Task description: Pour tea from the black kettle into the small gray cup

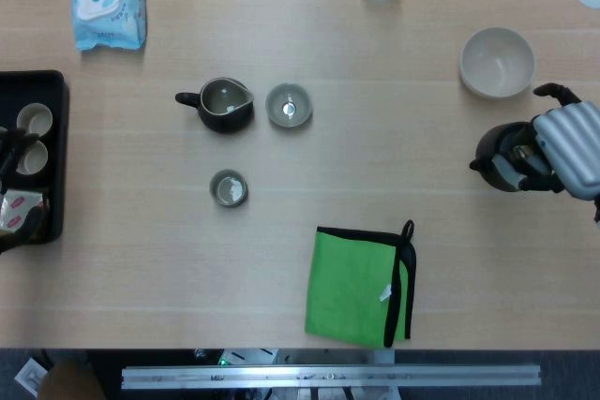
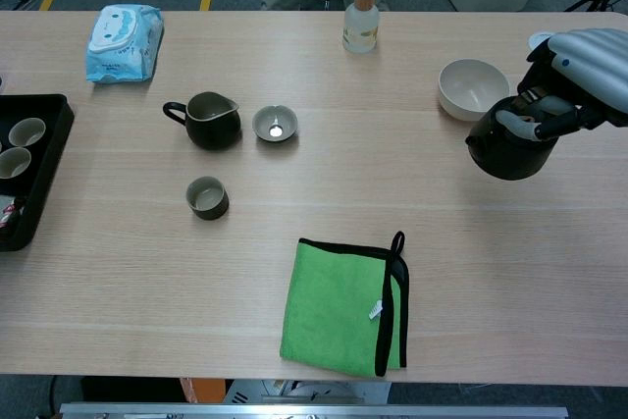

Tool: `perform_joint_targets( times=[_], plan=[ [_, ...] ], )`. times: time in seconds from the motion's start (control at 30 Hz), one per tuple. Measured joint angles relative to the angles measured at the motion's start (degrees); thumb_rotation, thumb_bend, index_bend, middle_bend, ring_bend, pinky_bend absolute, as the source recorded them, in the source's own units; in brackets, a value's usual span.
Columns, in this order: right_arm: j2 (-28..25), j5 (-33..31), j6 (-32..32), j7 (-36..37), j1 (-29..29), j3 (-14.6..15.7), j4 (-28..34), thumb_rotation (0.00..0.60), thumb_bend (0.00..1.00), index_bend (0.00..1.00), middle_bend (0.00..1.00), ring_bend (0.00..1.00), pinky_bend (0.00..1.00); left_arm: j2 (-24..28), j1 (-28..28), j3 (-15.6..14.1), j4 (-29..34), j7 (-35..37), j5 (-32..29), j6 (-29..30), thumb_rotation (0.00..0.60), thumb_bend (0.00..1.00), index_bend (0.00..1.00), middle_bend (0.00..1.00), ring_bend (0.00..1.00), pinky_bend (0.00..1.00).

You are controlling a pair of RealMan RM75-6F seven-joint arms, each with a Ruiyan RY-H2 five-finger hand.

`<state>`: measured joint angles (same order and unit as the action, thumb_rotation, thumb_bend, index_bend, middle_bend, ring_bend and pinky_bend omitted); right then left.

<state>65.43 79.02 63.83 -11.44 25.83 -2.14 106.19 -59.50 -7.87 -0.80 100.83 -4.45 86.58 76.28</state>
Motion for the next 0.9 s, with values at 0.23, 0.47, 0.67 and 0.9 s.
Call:
perform_joint_targets(
  times=[0.23, 0.47, 0.67, 0.9],
  plan=[
    [-0.9, -0.1, -0.1, 0.2, -0.2, -0.2, 0.4, 0.461, 0.36, 1.00, 0.97, 0.95, 0.22, -0.4, -2.7, 0.2, -0.8, 0.0, 0.6, -3.7, 0.600, 0.33, 0.12, 0.14, 0.13, 0.03],
    [-1.8, -1.0, -0.5, 0.7, -0.1, -0.9, 0.4, 0.460, 0.36, 1.00, 0.97, 0.95, 0.22, -1.6, -6.8, -0.3, -0.8, -0.8, 2.5, -9.5, 0.600, 0.33, 0.17, 0.20, 0.14, 0.03],
    [-2.3, -1.4, -1.0, 1.4, -0.1, -1.2, 0.3, 0.459, 0.36, 1.00, 0.97, 0.95, 0.22, -4.3, -11.3, -0.3, -1.5, -1.8, 3.6, -14.8, 0.600, 0.33, 0.24, 0.25, 0.21, 0.08],
    [-2.9, -1.5, -1.1, 2.0, -0.2, -1.4, 0.2, 0.460, 0.36, 1.00, 0.97, 0.95, 0.21, -7.8, -15.0, 0.2, -2.5, -2.2, 1.8, -20.2, 0.600, 0.32, 0.28, 0.27, 0.23, 0.09]
  ],
)
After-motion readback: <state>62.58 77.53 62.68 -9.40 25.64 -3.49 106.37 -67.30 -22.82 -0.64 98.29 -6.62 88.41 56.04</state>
